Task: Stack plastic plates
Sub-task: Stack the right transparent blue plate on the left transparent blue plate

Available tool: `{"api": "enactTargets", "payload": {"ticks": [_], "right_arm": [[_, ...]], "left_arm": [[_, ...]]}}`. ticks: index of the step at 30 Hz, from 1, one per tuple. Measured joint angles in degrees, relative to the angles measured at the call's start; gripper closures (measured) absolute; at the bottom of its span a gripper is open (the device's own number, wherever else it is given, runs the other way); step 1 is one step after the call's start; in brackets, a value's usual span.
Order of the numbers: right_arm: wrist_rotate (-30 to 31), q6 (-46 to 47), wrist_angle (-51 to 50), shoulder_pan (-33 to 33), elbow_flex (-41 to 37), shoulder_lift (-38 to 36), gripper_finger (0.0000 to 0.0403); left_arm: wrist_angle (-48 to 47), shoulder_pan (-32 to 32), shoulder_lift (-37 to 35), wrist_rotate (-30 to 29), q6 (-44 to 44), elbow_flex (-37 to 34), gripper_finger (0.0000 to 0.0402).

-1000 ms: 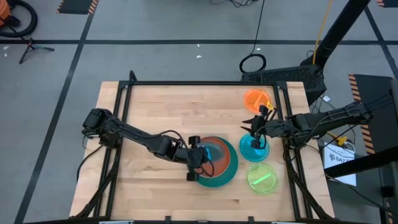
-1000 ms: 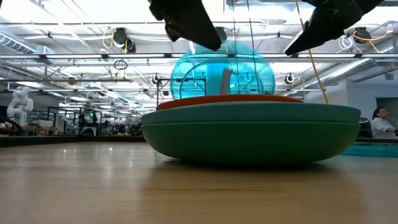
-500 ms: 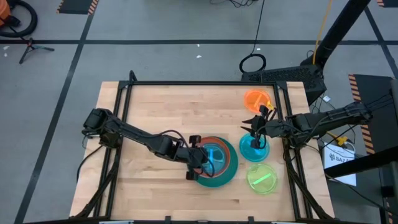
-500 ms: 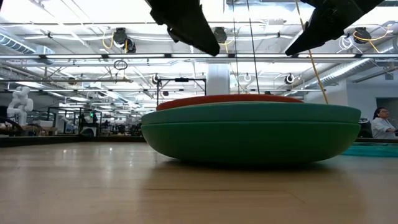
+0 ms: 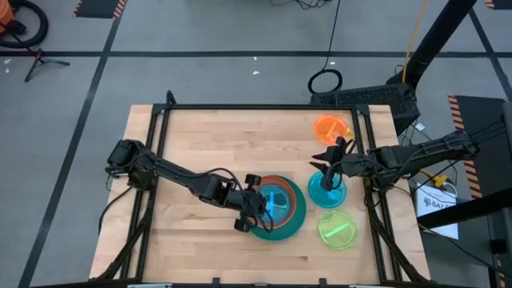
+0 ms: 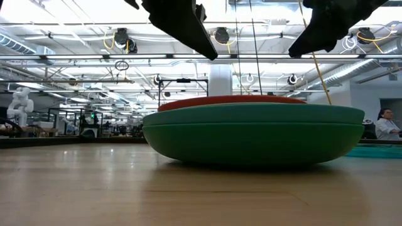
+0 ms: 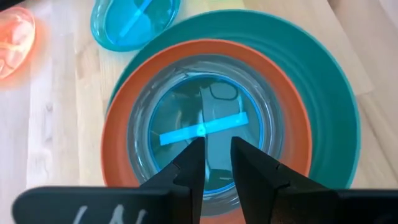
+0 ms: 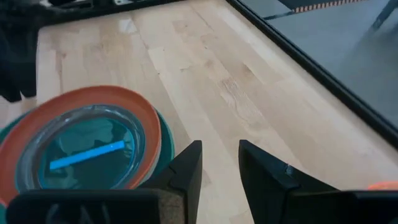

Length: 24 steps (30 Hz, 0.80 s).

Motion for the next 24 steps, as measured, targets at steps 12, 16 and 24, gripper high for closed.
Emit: {"api": "enactTargets", "payload": {"ticks": [12,16,24], "right_arm": [[0.1,11.9,-0.9,0.0,0.0,9.0,0.0305],[-0.2,13.2,-1.8,0.0,0.0,12.5,0.0305],[-0.5,5.3,-3.2,-1.0,1.0,14.4,0.0305]], "left_arm": [[-0.3,2.9,-1.3,0.7,2.7,-6.4,0.0317],[5.1,4.8,-5.5,3.0,2.6,-13.2,0.0317],[19.9,7.0,-17.0,3.4,8.5,-27.9,0.0317]]}}
